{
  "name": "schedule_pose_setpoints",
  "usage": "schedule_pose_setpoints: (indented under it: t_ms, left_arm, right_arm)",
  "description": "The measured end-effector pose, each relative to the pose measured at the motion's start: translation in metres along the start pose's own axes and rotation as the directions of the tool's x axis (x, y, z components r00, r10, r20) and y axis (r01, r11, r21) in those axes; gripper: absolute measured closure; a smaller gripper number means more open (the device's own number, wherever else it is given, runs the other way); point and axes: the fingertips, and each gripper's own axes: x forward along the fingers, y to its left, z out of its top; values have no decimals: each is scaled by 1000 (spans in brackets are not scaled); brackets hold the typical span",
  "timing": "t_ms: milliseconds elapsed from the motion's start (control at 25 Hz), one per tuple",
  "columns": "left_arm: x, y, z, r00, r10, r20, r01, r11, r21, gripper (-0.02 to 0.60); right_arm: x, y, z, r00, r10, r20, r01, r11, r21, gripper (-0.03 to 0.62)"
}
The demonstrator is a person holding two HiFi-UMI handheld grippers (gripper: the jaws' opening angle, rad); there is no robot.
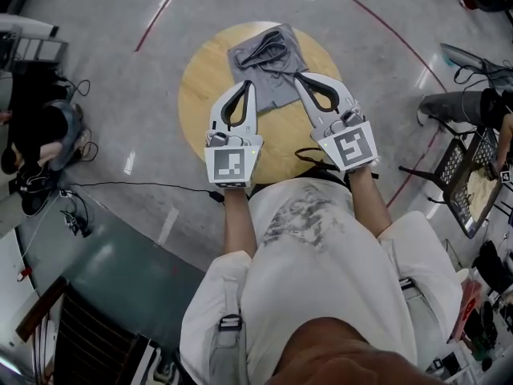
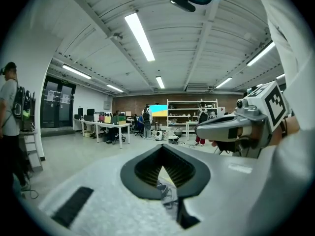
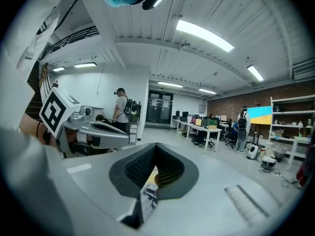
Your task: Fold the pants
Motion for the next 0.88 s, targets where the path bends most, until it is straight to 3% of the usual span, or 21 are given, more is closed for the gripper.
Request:
schedule_pose_setpoints:
  t_ms: [320,520,880]
  left_arm:
    - [-15,-5,5,1000,5,-9,-5,1000,5,574]
    - [-16,-6,17,999,17,50,-17,1000,-11,574]
    - [-19,-5,7,1000,7,-3,-7,1000,11,574]
  right_arm:
    - [-7,4,0,1000,2,-24,-2,1000,-3,588]
    - [-10,4,1,999,-12,-30,13,1000,8,588]
    - [-9,6,-2,999,-15,-50,16,1000,17,588]
